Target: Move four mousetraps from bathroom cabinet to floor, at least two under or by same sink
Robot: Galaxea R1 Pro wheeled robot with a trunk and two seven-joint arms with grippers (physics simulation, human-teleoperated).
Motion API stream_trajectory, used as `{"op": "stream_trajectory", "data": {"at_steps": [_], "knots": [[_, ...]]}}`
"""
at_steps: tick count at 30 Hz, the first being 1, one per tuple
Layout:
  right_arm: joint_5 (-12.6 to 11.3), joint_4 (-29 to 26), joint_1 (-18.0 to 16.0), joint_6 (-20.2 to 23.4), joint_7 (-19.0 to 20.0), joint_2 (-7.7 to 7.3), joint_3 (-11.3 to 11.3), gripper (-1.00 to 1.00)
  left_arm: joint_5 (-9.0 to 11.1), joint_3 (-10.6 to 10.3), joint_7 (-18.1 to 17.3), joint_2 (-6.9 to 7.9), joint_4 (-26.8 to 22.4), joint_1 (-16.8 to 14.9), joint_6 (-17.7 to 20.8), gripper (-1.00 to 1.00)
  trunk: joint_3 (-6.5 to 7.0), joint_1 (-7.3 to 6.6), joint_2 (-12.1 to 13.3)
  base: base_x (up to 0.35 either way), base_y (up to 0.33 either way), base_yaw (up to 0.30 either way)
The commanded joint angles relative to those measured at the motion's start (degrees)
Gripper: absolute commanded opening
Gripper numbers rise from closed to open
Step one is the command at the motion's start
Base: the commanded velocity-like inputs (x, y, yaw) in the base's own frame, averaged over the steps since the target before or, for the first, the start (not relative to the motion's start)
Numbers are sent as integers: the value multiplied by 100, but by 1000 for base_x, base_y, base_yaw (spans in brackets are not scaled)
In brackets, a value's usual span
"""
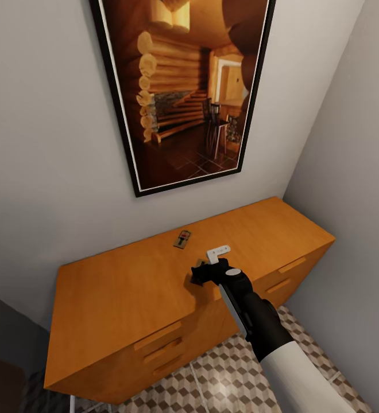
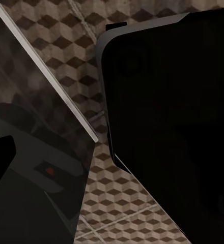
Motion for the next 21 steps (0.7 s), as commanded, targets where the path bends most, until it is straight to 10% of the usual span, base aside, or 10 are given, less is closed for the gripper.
{"op": "stream_trajectory", "data": {"at_steps": [1,21], "knots": [[24,-3,-5,29,12,-1,2,100,42,-49,7,-3,24,-9,-43,100,-10,3,-11,0,0,0],[22,203,-5,5,37,-2,2,100,42,-49,7,0,24,-9,-43,100,-10,3,-11,0,0,0]]}}
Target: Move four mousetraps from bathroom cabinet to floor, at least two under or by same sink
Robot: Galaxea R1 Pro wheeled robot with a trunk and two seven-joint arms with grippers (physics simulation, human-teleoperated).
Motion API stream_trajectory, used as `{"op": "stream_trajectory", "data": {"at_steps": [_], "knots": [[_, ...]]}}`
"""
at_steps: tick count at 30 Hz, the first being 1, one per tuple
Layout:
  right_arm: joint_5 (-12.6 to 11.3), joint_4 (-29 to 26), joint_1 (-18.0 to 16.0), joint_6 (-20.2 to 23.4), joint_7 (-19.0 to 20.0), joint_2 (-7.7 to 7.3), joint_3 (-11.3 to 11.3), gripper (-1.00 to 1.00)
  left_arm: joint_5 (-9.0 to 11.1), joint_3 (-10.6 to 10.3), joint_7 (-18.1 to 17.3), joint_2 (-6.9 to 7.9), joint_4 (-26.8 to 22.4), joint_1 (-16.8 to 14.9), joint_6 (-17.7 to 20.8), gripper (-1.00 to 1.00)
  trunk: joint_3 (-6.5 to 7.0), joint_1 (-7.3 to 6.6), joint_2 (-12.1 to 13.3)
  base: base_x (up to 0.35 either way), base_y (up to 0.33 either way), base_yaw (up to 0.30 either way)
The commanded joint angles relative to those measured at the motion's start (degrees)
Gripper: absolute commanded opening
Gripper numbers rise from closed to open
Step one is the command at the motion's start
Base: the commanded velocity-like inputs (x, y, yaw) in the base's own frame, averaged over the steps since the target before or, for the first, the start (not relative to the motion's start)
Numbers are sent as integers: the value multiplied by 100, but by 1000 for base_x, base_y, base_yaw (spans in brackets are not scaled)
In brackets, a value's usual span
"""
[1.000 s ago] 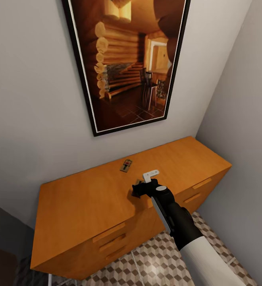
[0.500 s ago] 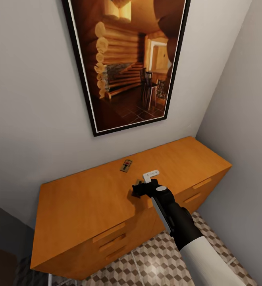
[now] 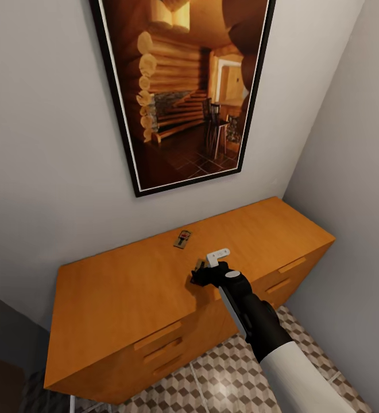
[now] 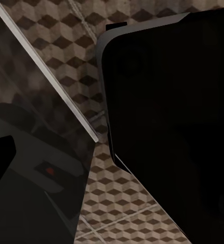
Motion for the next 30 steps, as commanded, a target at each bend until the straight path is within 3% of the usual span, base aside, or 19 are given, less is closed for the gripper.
{"op": "stream_trajectory", "data": {"at_steps": [1,30], "knots": [[23,7,-5,30,14,0,1,100,42,-49,7,-4,24,-9,-43,100,-10,3,-11,0,0,0],[23,57,-6,18,15,59,5,100,42,-49,7,-1,24,-9,-43,100,-10,3,-11,0,0,0]]}}
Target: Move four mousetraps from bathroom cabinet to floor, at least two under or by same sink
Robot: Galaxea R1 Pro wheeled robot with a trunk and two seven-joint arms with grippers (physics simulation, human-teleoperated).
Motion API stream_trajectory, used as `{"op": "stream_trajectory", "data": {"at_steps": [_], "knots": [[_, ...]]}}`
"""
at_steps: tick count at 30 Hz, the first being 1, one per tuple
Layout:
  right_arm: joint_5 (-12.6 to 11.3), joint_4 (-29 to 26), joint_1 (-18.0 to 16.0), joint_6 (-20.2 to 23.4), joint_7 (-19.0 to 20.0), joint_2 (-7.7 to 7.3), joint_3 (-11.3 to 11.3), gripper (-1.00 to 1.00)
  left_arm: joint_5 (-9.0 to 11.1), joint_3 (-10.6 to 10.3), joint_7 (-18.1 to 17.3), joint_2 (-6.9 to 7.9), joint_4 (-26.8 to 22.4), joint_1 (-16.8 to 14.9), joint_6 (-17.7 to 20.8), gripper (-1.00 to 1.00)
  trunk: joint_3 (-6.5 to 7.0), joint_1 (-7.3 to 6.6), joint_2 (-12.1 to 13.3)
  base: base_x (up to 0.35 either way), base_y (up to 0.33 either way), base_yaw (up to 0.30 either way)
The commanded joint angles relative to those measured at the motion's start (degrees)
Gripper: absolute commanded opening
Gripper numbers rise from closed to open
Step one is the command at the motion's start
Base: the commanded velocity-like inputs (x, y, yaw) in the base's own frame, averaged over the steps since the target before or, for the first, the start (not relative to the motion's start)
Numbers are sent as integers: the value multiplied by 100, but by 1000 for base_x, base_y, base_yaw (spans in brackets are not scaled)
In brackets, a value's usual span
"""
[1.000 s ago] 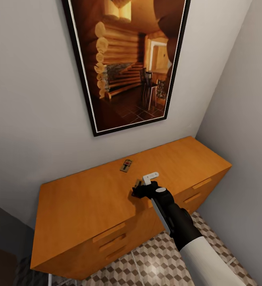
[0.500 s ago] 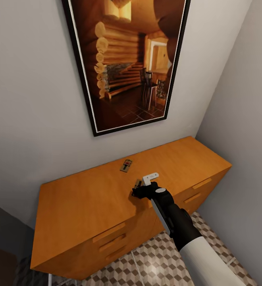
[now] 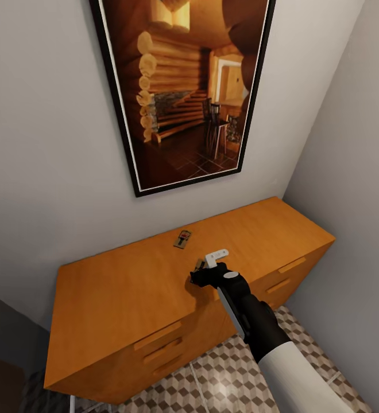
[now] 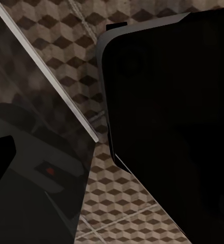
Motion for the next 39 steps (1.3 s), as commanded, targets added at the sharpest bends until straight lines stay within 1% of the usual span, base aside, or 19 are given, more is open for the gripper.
{"op": "stream_trajectory", "data": {"at_steps": [1,9,19,27,39], "knots": [[23,-4,-4,31,14,1,2,100,42,-49,7,-2,24,-9,-43,100,-10,3,-11,0,0,0],[23,38,-4,28,14,6,2,100,42,-49,7,-2,24,-9,-43,100,-10,3,-11,0,0,0],[15,269,-3,7,23,3,-3,100,42,-49,7,-4,24,-9,-43,100,-10,3,-11,0,0,0],[14,491,-4,-256,23,5,-3,100,42,-49,7,-5,24,-9,-43,100,-10,3,-11,0,0,0],[14,530,-4,-276,23,3,-3,100,42,-49,7,-6,24,-9,-43,100,-10,3,-11,0,0,0]]}}
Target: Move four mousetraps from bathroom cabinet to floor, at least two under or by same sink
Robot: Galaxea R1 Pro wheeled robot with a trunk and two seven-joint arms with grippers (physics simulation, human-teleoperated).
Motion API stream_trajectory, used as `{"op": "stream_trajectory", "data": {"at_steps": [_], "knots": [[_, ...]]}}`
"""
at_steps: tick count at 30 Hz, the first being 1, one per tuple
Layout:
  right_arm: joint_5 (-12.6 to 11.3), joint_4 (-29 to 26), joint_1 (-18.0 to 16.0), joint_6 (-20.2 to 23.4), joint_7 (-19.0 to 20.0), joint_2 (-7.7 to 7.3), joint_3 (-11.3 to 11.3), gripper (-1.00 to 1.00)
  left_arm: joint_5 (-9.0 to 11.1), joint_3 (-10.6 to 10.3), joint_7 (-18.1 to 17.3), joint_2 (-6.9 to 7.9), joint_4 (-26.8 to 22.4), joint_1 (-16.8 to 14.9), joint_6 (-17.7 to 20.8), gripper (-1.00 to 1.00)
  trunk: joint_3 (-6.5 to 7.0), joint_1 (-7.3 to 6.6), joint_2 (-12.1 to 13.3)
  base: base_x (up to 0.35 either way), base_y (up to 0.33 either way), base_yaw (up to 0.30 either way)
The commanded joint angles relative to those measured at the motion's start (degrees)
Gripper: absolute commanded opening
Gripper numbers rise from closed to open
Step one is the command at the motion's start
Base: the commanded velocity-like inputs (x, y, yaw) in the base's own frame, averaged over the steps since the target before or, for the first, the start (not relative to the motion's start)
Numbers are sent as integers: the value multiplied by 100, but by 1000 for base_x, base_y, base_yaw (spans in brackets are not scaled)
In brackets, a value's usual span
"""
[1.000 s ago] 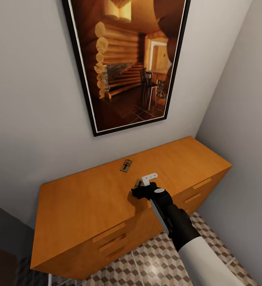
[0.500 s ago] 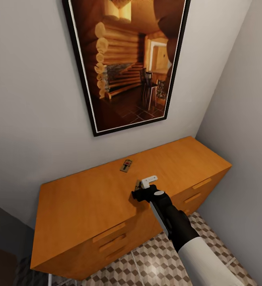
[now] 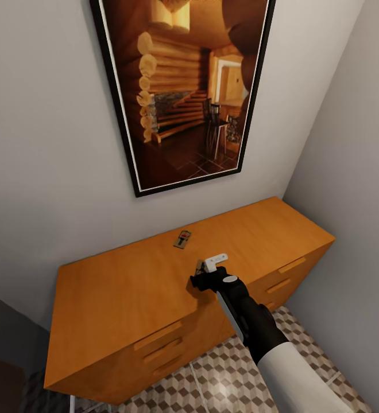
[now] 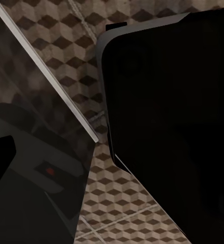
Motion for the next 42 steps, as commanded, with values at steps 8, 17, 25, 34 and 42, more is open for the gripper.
{"op": "stream_trajectory", "data": {"at_steps": [8,17,25,34,42], "knots": [[-3,134,0,29,16,-1,1,100,42,-49,7,-4,24,-10,-43,100,-11,5,-8,0,0,0],[-1,134,-2,-81,16,-9,1,-100,42,-49,7,-1,24,-10,-43,100,-11,5,-8,0,0,0],[-2,134,-2,-84,16,-18,1,-100,42,-49,7,-2,24,-10,-43,100,-11,5,-8,0,0,0],[15,104,-2,-80,-1,-19,-6,-100,42,-49,7,-4,24,-10,-43,100,-11,5,-8,0,0,0],[21,-51,-1,-20,-16,5,-13,-100,42,-49,7,0,24,-10,-43,100,-11,5,-8,0,0,0]]}}
